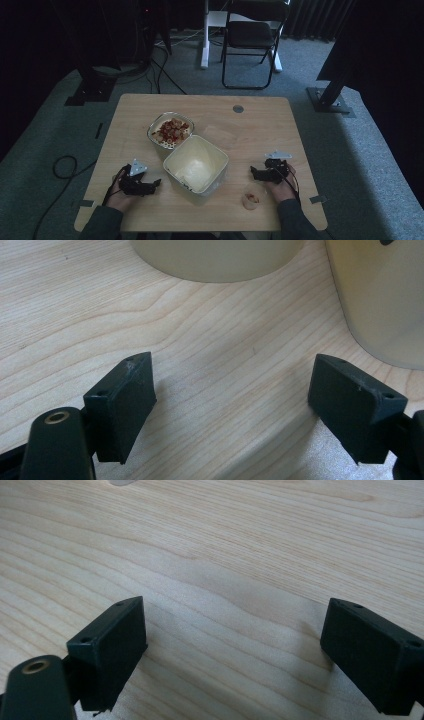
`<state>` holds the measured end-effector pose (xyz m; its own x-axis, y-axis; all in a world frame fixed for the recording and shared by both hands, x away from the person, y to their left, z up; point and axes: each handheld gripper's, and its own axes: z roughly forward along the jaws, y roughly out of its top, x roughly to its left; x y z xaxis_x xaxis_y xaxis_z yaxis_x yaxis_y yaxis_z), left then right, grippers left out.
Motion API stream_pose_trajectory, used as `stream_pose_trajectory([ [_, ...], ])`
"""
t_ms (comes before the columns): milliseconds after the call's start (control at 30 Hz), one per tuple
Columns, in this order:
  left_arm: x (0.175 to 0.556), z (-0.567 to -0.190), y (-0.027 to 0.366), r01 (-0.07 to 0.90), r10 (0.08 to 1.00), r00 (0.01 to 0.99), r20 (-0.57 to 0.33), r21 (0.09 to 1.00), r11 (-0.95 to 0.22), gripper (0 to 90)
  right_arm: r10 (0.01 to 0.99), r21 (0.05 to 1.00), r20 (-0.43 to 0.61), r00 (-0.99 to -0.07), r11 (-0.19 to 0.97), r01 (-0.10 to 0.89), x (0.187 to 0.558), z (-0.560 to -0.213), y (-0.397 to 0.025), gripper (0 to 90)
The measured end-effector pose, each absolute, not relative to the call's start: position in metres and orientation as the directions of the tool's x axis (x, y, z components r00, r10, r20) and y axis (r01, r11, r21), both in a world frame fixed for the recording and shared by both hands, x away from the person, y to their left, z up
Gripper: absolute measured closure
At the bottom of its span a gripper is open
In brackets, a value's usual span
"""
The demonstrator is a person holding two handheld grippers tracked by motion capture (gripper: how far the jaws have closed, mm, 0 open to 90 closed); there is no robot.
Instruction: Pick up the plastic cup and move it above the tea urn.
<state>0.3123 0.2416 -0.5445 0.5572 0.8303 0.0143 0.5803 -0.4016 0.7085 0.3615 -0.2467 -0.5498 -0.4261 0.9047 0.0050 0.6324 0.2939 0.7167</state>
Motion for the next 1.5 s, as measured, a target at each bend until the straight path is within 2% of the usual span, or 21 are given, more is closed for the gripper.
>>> stream_pose_trajectory([
  [333, 0.312, -0.545, 0.242, 0.578, 0.830, 0.558, 0.013, 0.712, -0.400, 19.0, 0.898, 0.699, 0.006, -0.439, 0.310, 0.644, 0.369, -0.548, -0.246, 11.0],
  [400, 0.312, -0.545, 0.242, 0.577, 0.829, 0.559, 0.013, 0.712, -0.400, 19.0, 0.905, 0.674, 0.007, -0.426, 0.310, 0.670, 0.370, -0.543, -0.246, 18.1],
  [433, 0.312, -0.545, 0.242, 0.577, 0.829, 0.559, 0.013, 0.712, -0.400, 19.0, 0.905, 0.674, 0.007, -0.426, 0.310, 0.670, 0.370, -0.543, -0.246, 18.1],
  [467, 0.313, -0.545, 0.242, 0.576, 0.829, 0.559, 0.013, 0.712, -0.400, 18.9, 0.910, 0.645, 0.008, -0.414, 0.311, 0.698, 0.373, -0.538, -0.247, 26.1],
  [500, 0.313, -0.545, 0.242, 0.575, 0.828, 0.560, 0.013, 0.714, -0.400, 18.8, 0.908, 0.644, 0.009, -0.419, 0.315, 0.697, 0.375, -0.537, -0.247, 28.4],
  [533, 0.313, -0.545, 0.242, 0.575, 0.828, 0.560, 0.013, 0.714, -0.400, 18.7, 0.908, 0.644, 0.009, -0.419, 0.315, 0.697, 0.375, -0.537, -0.247, 28.4],
  [567, 0.313, -0.545, 0.242, 0.575, 0.828, 0.560, 0.013, 0.713, -0.400, 18.7, 0.908, 0.644, 0.009, -0.418, 0.315, 0.698, 0.378, -0.536, -0.249, 32.4],
  [700, 0.313, -0.545, 0.242, 0.574, 0.827, 0.562, 0.014, 0.713, -0.402, 18.2, 0.908, 0.651, 0.013, -0.419, 0.310, 0.693, 0.382, -0.531, -0.249, 34.4],
  [933, 0.317, -0.546, 0.244, 0.605, 0.853, 0.521, 0.014, 0.699, -0.381, 8.9, 0.906, 0.673, 0.028, -0.422, 0.295, 0.678, 0.392, -0.512, -0.249, 34.6],
  [1200, 0.318, -0.546, 0.244, 0.606, 0.854, 0.520, 0.012, 0.699, -0.379, 7.8, 0.898, 0.728, 0.041, -0.439, 0.274, 0.629, 0.411, -0.476, -0.234, 25.5],
  [1367, 0.318, -0.546, 0.244, 0.606, 0.854, 0.521, 0.012, 0.699, -0.379, 7.9, 0.890, 0.739, -0.001, -0.457, 0.308, 0.599, 0.422, -0.461, -0.216, 25.5],
  [1500, 0.318, -0.546, 0.244, 0.606, 0.853, 0.521, 0.012, 0.699, -0.380, 7.8, 0.884, 0.736, 0.004, -0.467, 0.314, 0.600, 0.431, -0.457, -0.204, 25.6],
])
